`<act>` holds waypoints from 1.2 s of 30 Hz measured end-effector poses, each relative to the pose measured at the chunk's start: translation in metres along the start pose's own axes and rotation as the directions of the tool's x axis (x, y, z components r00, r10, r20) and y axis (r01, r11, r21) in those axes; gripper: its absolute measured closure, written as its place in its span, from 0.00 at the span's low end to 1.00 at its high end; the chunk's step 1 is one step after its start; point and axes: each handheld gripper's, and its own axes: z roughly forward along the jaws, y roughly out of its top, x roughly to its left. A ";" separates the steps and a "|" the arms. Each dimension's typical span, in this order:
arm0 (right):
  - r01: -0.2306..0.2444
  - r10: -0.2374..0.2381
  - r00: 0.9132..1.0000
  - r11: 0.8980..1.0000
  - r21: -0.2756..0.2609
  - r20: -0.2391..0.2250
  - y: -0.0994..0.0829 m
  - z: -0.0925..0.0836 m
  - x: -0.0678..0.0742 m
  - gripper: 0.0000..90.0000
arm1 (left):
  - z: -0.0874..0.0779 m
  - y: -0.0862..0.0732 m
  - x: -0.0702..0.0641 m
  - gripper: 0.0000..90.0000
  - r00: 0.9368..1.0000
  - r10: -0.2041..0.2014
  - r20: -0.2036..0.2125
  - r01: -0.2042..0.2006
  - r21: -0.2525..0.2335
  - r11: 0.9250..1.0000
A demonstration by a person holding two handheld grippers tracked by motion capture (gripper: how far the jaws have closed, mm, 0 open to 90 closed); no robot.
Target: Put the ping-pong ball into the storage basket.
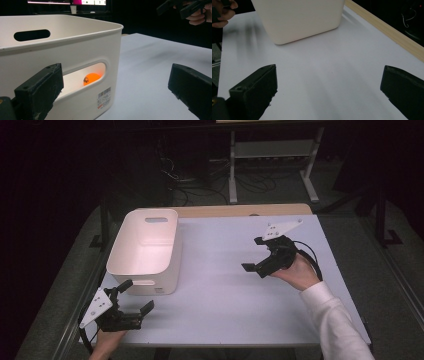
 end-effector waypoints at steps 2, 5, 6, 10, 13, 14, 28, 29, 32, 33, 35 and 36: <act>-0.005 0.005 1.000 1.000 -0.003 0.001 -0.005 -0.001 -0.001 0.01 | 0.000 0.000 0.000 0.00 1.000 0.002 0.000 -0.002 0.002 1.000; -0.013 0.013 1.000 1.000 -0.009 0.008 -0.013 -0.002 -0.001 0.00 | 0.000 0.000 0.000 0.00 1.000 0.004 -0.001 -0.004 0.004 1.000; -0.017 0.017 1.000 1.000 -0.010 0.009 -0.015 -0.002 -0.001 0.00 | 0.000 0.000 0.000 0.00 1.000 0.004 0.000 -0.004 0.004 1.000; -0.022 0.022 1.000 1.000 -0.018 0.018 -0.024 -0.005 -0.001 0.00 | 0.000 0.000 0.000 0.00 1.000 0.003 -0.002 -0.003 0.001 1.000; -0.033 0.034 0.999 0.999 -0.025 0.018 -0.030 -0.006 -0.001 0.00 | 0.000 0.000 0.000 0.00 1.000 0.005 -0.001 -0.005 0.002 1.000; -0.035 0.036 0.999 0.999 -0.029 0.020 -0.032 -0.006 -0.001 0.00 | 0.000 0.000 -0.001 0.00 1.000 0.005 -0.002 -0.005 0.002 1.000; -0.049 0.052 0.997 0.997 -0.052 0.050 -0.059 -0.016 0.006 0.00 | -0.001 0.000 0.000 0.00 1.000 0.017 -0.001 -0.017 0.013 1.000; -0.044 0.048 0.997 0.997 -0.057 0.056 -0.061 -0.017 0.006 0.00 | -0.001 0.000 0.000 0.00 1.000 0.017 -0.001 -0.017 0.012 1.000; -0.050 0.055 0.996 0.996 -0.073 0.068 -0.066 -0.020 0.008 0.00 | -0.001 0.001 0.000 0.00 1.000 0.018 -0.002 -0.018 0.010 1.000; -0.051 0.057 0.996 0.996 -0.079 0.075 -0.068 -0.021 0.008 0.00 | -0.001 0.001 0.000 0.00 1.000 0.015 -0.001 -0.015 0.011 1.000; -0.055 0.063 0.994 0.994 -0.094 0.084 -0.072 -0.023 0.009 0.00 | -0.002 0.001 -0.001 0.00 1.000 0.011 0.000 -0.011 0.010 1.000; -0.053 0.063 0.994 0.993 -0.103 0.093 -0.074 -0.024 0.010 0.00 | -0.002 0.000 -0.001 0.00 1.000 0.010 0.001 -0.010 0.010 1.000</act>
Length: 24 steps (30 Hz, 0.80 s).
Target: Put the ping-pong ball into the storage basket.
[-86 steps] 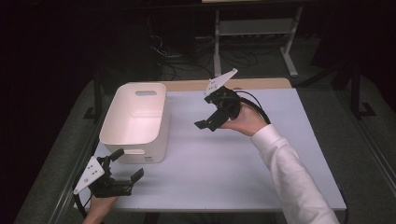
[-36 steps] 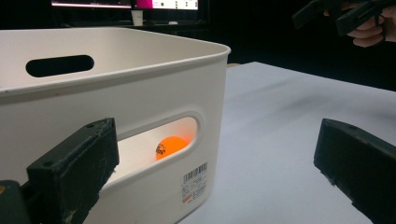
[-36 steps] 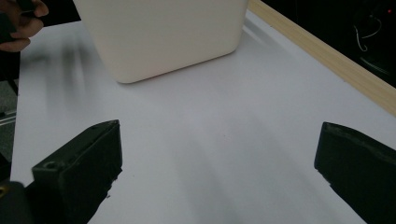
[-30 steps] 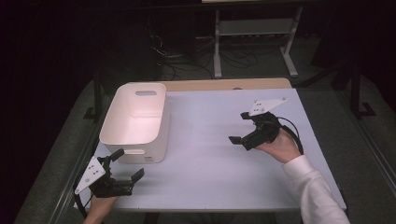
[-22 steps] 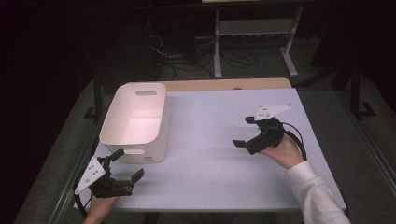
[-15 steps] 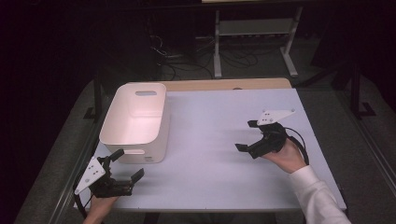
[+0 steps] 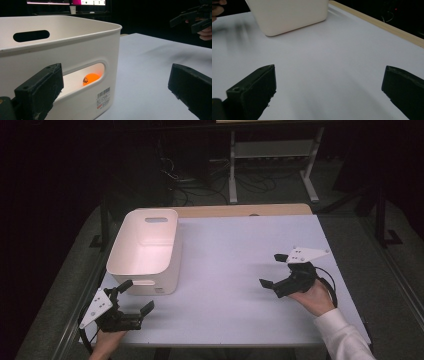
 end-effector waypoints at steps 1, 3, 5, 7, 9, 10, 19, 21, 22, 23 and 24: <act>-0.003 0.003 1.000 1.000 -0.001 0.005 -0.001 -0.001 0.001 0.00 | 0.000 0.000 0.000 0.00 1.000 -0.002 0.000 0.002 0.000 1.000; -0.012 0.012 1.000 1.000 -0.013 0.013 -0.007 -0.002 0.002 0.00 | 0.000 0.000 0.000 0.00 1.000 -0.003 0.000 0.004 -0.003 1.000; -0.018 0.019 1.000 1.000 -0.010 0.014 -0.011 -0.002 0.002 0.00 | 0.000 0.000 0.000 0.00 1.000 -0.004 0.000 0.004 0.001 1.000; -0.022 0.022 1.000 1.000 -0.006 0.016 -0.015 -0.002 0.003 0.00 | 0.000 0.000 0.000 0.00 1.000 -0.004 0.001 0.004 0.000 1.000; -0.025 0.025 1.000 1.000 -0.006 0.017 -0.019 -0.002 0.003 0.00 | 0.000 0.000 0.000 0.00 1.000 -0.004 0.000 0.004 0.001 1.000; -0.024 0.024 1.000 1.000 -0.006 0.016 -0.020 -0.002 0.003 0.00 | 0.000 0.000 0.000 0.00 1.000 -0.005 0.000 0.005 0.000 1.000; -0.042 0.047 0.997 0.997 -0.072 0.063 -0.032 -0.010 0.005 0.00 | 0.000 0.000 0.000 0.00 1.000 -0.005 0.000 0.005 -0.003 1.000; -0.040 0.045 0.996 0.997 -0.072 0.074 -0.035 -0.011 0.004 0.00 | 0.000 0.000 0.000 0.00 1.000 -0.005 0.000 0.005 -0.003 1.000; -0.040 0.046 0.996 0.996 -0.080 0.078 -0.036 -0.012 0.004 0.00 | 0.000 0.000 0.000 0.00 1.000 -0.005 0.000 0.005 -0.003 1.000; -0.037 0.045 0.995 0.995 -0.092 0.088 -0.038 -0.014 0.004 0.00 | 0.000 0.000 0.000 0.00 1.000 0.000 0.001 0.000 -0.002 1.000; -0.038 0.048 0.994 0.994 -0.104 0.094 -0.039 -0.015 0.004 0.00 | 0.000 0.000 0.000 0.00 1.000 0.004 0.002 -0.004 -0.002 1.000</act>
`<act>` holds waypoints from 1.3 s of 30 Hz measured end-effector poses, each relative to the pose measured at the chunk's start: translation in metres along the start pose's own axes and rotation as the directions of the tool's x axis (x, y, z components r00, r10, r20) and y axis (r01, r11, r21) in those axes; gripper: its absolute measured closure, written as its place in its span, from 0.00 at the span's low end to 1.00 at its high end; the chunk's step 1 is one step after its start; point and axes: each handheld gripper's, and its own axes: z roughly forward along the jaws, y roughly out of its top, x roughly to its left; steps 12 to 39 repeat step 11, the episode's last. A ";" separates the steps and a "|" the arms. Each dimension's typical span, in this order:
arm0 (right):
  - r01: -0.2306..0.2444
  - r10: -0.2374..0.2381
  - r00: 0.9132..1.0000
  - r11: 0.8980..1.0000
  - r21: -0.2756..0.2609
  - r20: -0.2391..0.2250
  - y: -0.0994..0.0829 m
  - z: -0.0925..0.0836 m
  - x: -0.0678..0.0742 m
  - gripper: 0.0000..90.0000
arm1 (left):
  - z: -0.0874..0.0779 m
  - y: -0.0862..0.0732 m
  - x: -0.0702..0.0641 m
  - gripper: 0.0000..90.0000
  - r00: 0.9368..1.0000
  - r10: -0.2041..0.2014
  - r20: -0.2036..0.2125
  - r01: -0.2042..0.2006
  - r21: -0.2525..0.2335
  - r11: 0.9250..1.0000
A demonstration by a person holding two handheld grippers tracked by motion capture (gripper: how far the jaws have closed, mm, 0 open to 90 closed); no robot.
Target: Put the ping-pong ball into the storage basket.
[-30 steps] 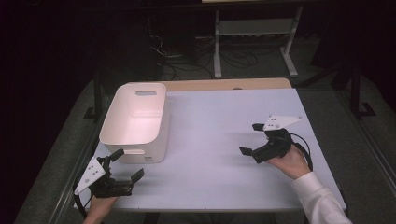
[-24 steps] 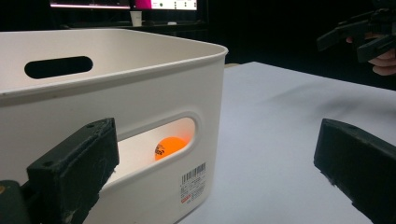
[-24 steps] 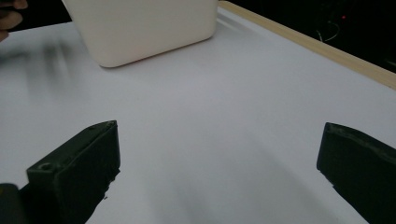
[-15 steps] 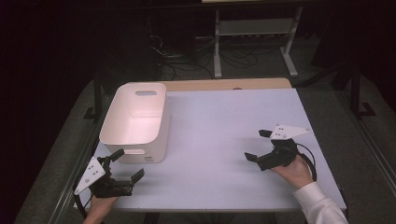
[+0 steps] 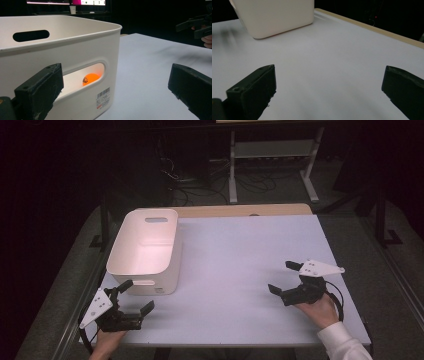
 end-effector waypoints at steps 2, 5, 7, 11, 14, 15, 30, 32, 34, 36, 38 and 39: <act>-0.012 0.012 1.000 1.000 -0.010 0.006 -0.002 -0.004 0.000 0.00 | 0.000 0.000 0.000 0.00 1.000 -0.006 -0.001 0.006 0.000 1.000; -0.011 0.012 0.999 0.999 -0.030 0.030 -0.007 -0.008 -0.003 0.00 | 0.000 0.000 0.000 0.00 1.000 -0.011 0.001 0.011 -0.003 1.000; -0.021 0.022 0.999 0.999 -0.040 0.044 -0.010 -0.010 -0.003 0.00 | 0.000 0.000 -0.001 0.00 1.000 -0.012 0.002 0.012 -0.006 1.000; -0.019 0.023 0.998 0.998 -0.059 0.060 -0.014 -0.012 -0.003 0.00 | 0.000 0.000 -0.001 0.00 1.000 -0.012 0.005 0.012 -0.005 1.000; -0.019 0.023 0.998 0.998 -0.059 0.060 -0.014 -0.012 -0.003 0.00 | 0.000 0.000 -0.001 0.00 1.000 -0.012 0.005 0.012 -0.005 1.000; -0.019 0.023 0.998 0.998 -0.059 0.060 -0.014 -0.012 -0.003 0.00 | 0.000 0.000 -0.001 0.00 1.000 -0.012 0.005 0.012 -0.005 1.000; -0.019 0.023 0.998 0.998 -0.059 0.060 -0.014 -0.012 -0.003 0.00 | 0.000 0.000 -0.001 0.00 1.000 -0.012 0.005 0.012 -0.005 1.000; -0.019 0.023 0.998 0.998 -0.059 0.060 -0.014 -0.012 -0.003 0.00 | 0.000 0.000 -0.001 0.00 1.000 -0.012 0.005 0.012 -0.005 1.000; -0.019 0.023 0.998 0.998 -0.059 0.060 -0.014 -0.012 -0.003 0.00 | 0.000 0.000 -0.001 0.00 1.000 -0.012 0.005 0.012 -0.005 1.000; -0.019 0.023 0.998 0.998 -0.059 0.060 -0.014 -0.012 -0.003 0.00 | 0.000 0.000 -0.001 0.00 1.000 -0.012 0.005 0.012 -0.005 1.000; -0.019 0.023 0.998 0.998 -0.059 0.060 -0.014 -0.012 -0.003 0.00 | 0.000 0.000 -0.001 0.00 1.000 -0.012 0.005 0.012 -0.005 1.000; -0.019 0.023 0.998 0.998 -0.059 0.060 -0.014 -0.012 -0.003 0.00 | 0.000 0.000 -0.001 0.00 1.000 -0.012 0.005 0.012 -0.005 1.000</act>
